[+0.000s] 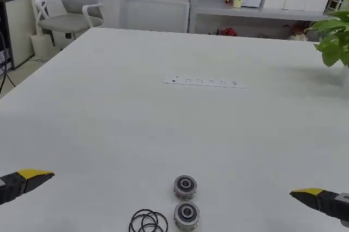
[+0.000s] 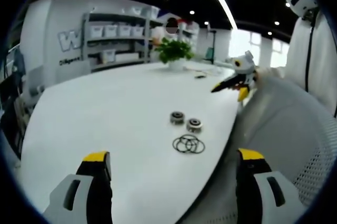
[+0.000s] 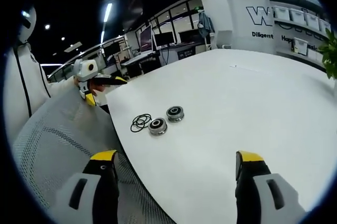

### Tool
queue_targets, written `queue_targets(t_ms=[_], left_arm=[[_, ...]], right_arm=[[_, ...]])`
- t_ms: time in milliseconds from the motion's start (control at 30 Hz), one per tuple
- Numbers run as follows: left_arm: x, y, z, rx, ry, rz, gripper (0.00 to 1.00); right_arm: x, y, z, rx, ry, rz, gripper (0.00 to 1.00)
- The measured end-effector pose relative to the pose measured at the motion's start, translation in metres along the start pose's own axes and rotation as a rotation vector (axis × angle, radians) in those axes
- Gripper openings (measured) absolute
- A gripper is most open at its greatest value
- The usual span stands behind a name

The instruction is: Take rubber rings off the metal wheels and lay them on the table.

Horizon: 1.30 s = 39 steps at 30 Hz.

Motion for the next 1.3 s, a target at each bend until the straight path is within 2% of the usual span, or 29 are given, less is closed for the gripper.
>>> queue_targets(t_ms=[333,500,1067,1300], left_arm=[[-0.006,-0.003,0.003,0.005,-0.001,-0.016,1.0],[-0.006,-0.003,0.003,0.008,0.005,-0.024,1.0],[-0.007,-0.004,0.002,0.02,0.015,-0.036,1.0],[-0.009,-0.003,0.002,0.029,0.002,-0.035,0.99]], right_arm=[[-0.021,0.001,-0.003,-0.018,-0.036,0.025,0.9],[-0.026,0.0,-0.002,-0.022,-0.051,0.024,0.9],[-0.031,-0.004,-0.001,-0.013,-0.058,0.042,0.89],[-0.032,-0.006,-0.002,-0.005,-0.064,0.037,0.89]])
Point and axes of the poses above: the centre of the closed fingertips' face, and the gripper's own axes: z roughly forward along the fingers, y roughly to its right, x roughly out of its top, the point moved 3 cm from there along -z, roughly backward along the fingers, and after that the axes turned 11 degrees about -x, right-handed, at the moved point
